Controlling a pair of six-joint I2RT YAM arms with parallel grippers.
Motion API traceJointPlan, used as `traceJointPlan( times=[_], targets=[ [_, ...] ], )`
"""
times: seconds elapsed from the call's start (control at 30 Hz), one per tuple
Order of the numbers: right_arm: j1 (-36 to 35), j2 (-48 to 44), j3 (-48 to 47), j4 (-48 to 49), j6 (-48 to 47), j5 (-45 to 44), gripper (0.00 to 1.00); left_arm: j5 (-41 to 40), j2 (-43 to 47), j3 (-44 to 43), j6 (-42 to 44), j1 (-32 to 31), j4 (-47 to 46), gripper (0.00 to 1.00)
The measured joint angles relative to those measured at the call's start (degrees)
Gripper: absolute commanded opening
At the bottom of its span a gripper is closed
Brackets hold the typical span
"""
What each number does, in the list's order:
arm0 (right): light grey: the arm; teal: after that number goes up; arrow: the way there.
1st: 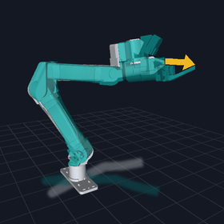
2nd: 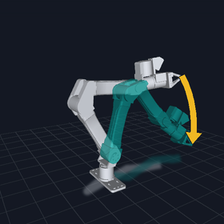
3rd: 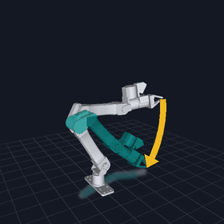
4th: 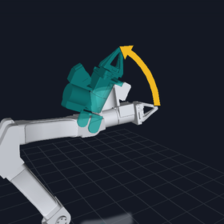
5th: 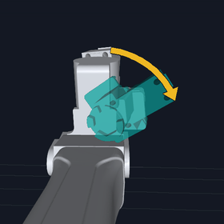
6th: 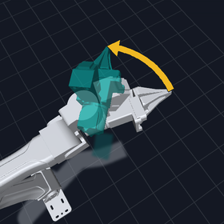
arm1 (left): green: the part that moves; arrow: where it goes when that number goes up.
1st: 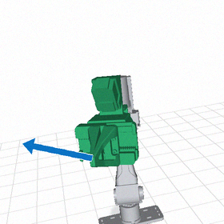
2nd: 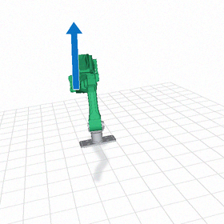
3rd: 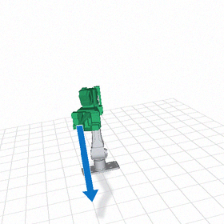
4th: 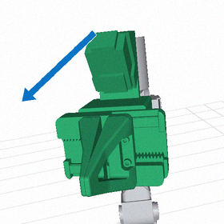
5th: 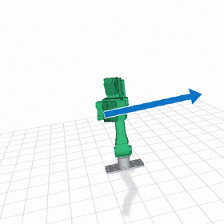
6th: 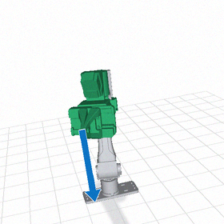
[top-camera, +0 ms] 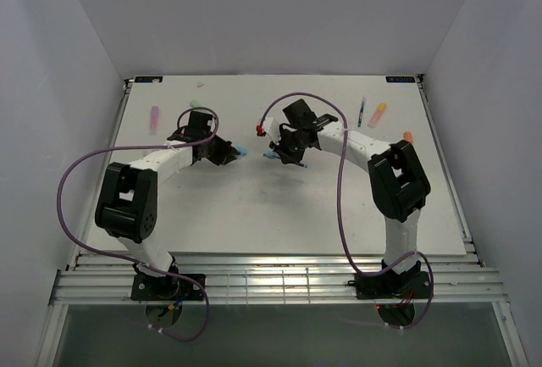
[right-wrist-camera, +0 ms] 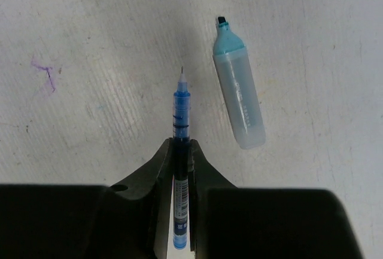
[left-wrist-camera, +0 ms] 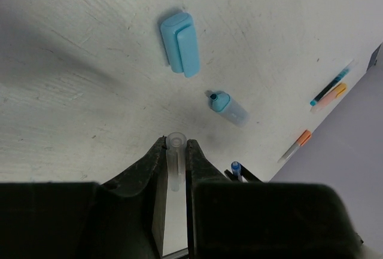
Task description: Open the pen caps
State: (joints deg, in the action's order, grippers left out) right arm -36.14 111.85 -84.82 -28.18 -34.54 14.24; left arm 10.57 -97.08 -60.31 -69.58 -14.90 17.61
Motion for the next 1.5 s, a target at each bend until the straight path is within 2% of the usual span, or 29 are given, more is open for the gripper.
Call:
traceJointPlan(
  times=[0.5,0.67,0.9,1.13,1.27,1.43,1.5],
  targets=[
    [-1.84,8.46,-4.98,0.48,-2.73,3.28,0.08,-1.57,-5.03,1.22,0.09,-0.44,1.05,0.00],
    [-1.88,10.45,-7.48,0.76,-2.86,3.48,0.14,-1.22,-7.28,0.57,0.22,-0.35,1.73,0.00],
    [-1.92,11.54,-7.67,0.96,-3.30,2.29,0.17,-1.09,-9.07,-1.51,0.57,-0.33,1.62,0.00],
    [-1.92,11.54,-7.28,1.20,-3.41,2.14,0.25,-0.66,-9.60,-1.99,0.52,-0.33,1.29,0.12],
    [-1.92,11.54,-7.17,1.49,-3.41,2.05,0.33,-0.59,-9.62,-1.99,0.50,-0.33,1.27,0.23],
    [-1.95,11.08,-6.32,2.43,-3.50,1.90,0.36,-0.48,-9.70,-1.99,0.11,-0.33,1.16,0.28],
    [-1.97,10.58,-5.46,2.82,-3.52,1.68,0.40,-0.37,-9.79,-1.99,0.11,-0.33,0.96,0.32]
  ],
)
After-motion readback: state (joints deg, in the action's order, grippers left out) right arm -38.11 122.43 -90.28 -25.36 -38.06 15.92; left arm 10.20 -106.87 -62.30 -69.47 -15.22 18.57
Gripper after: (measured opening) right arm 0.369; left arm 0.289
